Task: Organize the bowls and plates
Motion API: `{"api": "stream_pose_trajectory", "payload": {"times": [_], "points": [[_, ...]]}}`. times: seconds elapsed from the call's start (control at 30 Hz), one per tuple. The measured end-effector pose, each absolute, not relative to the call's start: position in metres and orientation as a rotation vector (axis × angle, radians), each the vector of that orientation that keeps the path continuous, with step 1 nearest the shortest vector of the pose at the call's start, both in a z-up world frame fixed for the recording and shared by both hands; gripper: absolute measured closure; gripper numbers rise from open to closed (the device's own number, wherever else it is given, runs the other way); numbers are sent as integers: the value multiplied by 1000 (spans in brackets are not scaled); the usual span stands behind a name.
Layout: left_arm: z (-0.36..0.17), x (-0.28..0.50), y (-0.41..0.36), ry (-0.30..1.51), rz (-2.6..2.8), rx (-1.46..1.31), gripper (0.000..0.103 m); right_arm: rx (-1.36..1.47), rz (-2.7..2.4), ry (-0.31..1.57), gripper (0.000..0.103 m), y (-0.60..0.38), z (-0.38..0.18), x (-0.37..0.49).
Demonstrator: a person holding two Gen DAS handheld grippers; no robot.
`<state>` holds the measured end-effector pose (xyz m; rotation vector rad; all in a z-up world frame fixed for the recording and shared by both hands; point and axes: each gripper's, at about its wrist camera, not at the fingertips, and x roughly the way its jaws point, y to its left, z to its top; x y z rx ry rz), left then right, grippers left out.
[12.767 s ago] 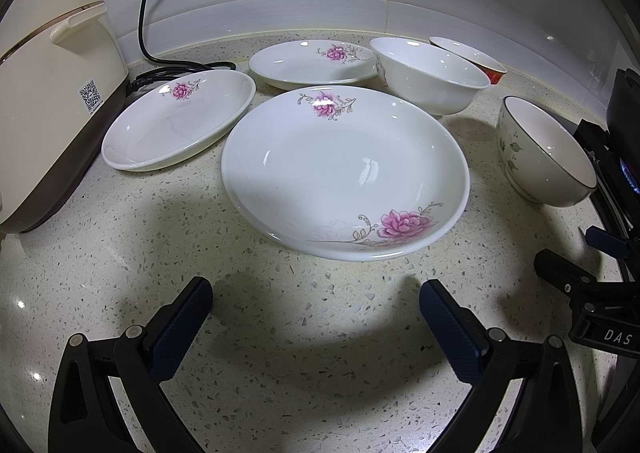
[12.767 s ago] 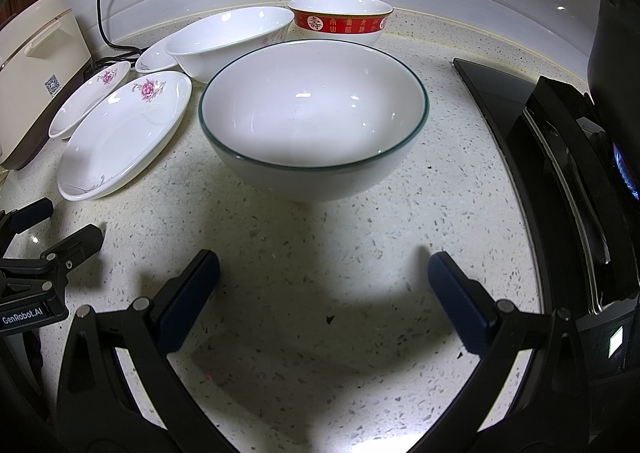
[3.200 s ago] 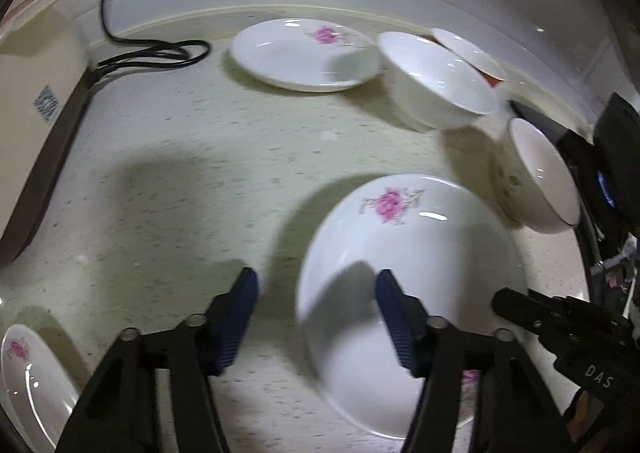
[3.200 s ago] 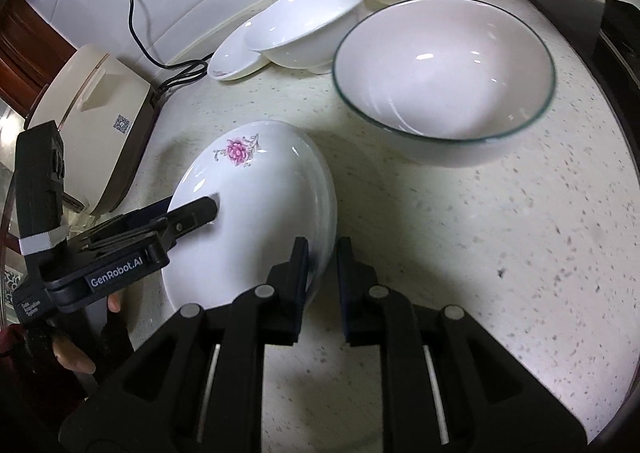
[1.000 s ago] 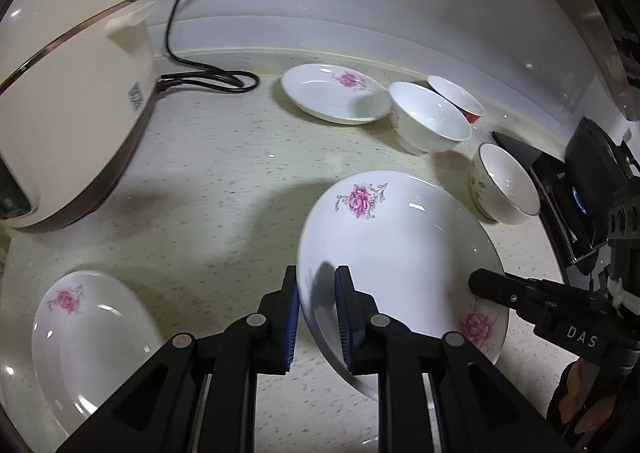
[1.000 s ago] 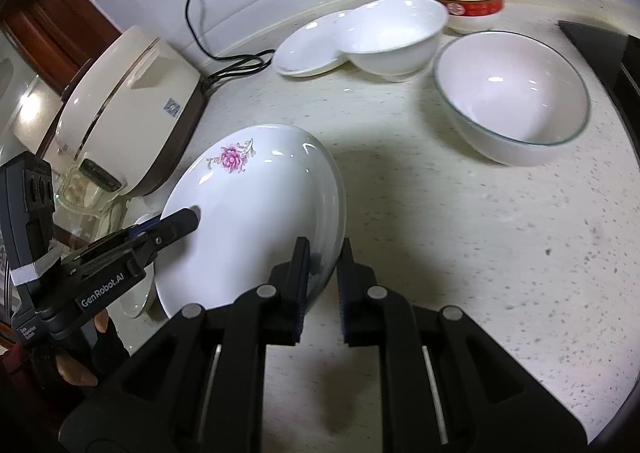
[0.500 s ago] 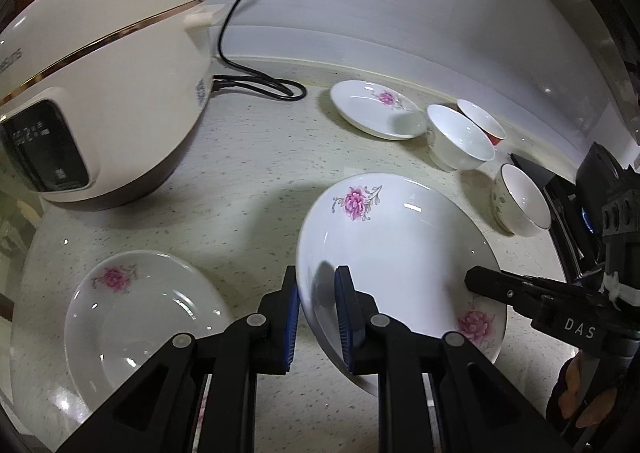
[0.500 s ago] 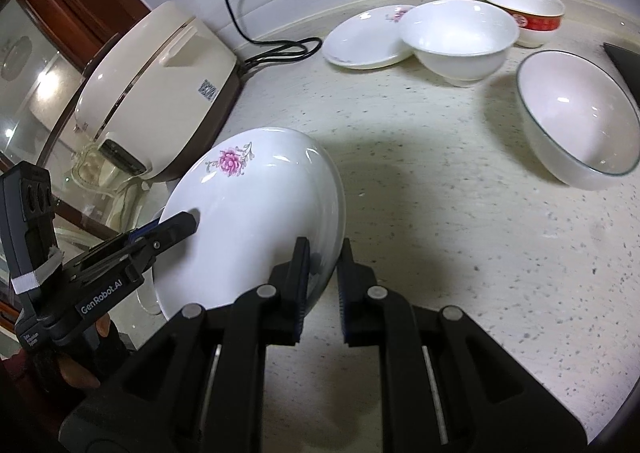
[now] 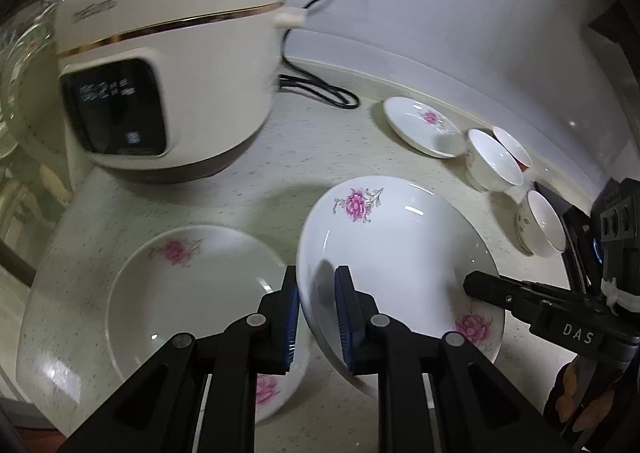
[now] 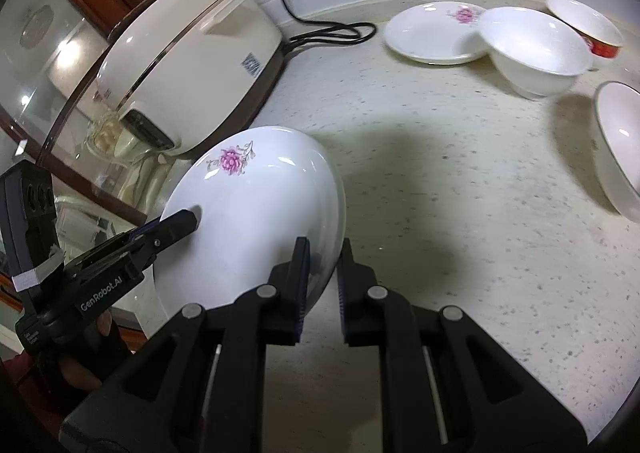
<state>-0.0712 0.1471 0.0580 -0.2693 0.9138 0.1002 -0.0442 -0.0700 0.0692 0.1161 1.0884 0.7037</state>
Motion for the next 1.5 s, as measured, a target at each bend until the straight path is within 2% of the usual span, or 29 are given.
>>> {"api": "stream_pose_trajectory", "payload": {"times": [1.07, 1.5], "points": [[35, -128, 241, 925, 406, -479, 84, -180, 913, 1122, 86, 51, 54, -66], [31, -121, 249, 939, 491, -406, 81, -267, 911, 1151, 82, 80, 46, -68]]}}
